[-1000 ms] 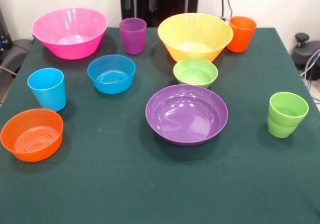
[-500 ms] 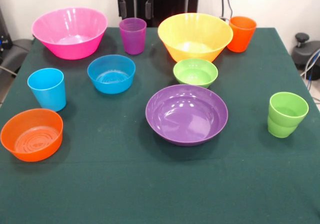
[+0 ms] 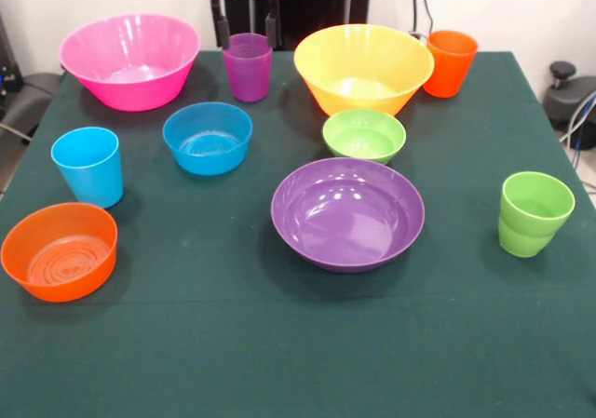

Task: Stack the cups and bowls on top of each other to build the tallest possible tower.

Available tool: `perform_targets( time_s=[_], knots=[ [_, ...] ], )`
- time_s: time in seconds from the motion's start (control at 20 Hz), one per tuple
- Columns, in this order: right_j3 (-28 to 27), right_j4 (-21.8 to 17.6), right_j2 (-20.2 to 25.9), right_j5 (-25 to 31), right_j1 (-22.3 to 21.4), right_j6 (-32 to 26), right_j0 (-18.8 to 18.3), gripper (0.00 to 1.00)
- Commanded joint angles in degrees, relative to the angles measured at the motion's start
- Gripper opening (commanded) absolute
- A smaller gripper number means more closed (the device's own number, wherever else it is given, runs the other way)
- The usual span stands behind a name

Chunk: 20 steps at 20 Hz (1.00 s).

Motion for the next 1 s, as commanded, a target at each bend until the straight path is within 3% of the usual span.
perform_targets(
  time_s=[0.05,0.5,0.75,1.0],
  knots=[
    [-7.97,-7.46,7.77,8.57,5.75,-21.53,-2.44,1.00],
    [-16.43,-8.32,13.60,15.95,15.52,-27.48,-5.09,1.00],
    [-21.21,-11.50,13.11,17.98,19.96,-27.89,-1.83,1.00],
    [-24.75,-13.75,14.51,19.75,23.35,-32.95,-1.42,1.00]
  ],
)
